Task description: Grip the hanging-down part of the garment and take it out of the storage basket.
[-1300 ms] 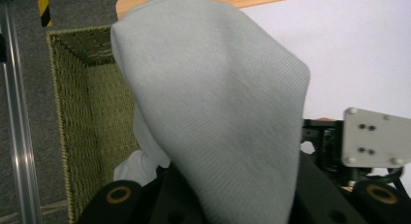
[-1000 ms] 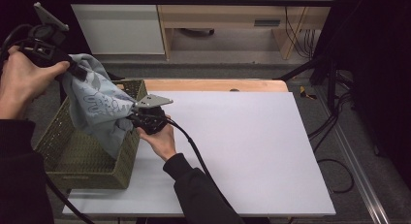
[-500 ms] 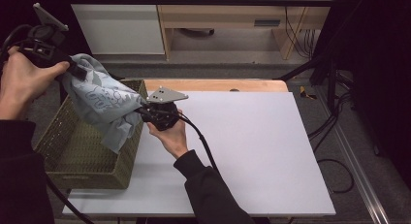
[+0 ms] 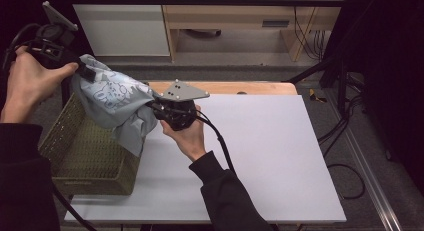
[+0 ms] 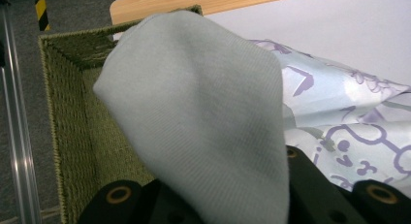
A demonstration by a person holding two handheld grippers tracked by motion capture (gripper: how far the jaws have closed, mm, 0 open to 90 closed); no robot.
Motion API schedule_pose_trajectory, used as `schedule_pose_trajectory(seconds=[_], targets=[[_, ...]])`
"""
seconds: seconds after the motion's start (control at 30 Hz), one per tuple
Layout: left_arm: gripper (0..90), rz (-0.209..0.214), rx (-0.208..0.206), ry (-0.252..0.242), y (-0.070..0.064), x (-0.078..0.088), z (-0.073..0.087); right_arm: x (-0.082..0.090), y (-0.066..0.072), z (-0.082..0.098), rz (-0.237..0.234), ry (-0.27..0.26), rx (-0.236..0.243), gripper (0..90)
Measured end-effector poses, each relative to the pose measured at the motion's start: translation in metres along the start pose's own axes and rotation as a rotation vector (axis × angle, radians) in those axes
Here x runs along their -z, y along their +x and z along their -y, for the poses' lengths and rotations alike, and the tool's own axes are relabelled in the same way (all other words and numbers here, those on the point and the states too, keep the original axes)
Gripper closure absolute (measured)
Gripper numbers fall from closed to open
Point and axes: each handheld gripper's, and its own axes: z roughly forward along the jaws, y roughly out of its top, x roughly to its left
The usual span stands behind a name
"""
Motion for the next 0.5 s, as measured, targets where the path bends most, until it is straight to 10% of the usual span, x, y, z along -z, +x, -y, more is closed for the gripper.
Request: schedule_pose_trajectory(seconds=[0.5], targets=[[81.5,0.015,-0.033,-0.003,-0.019,-0.002,-0.006,0.023,-0.009,0.001,0.024,0.017,0.004,86.2]])
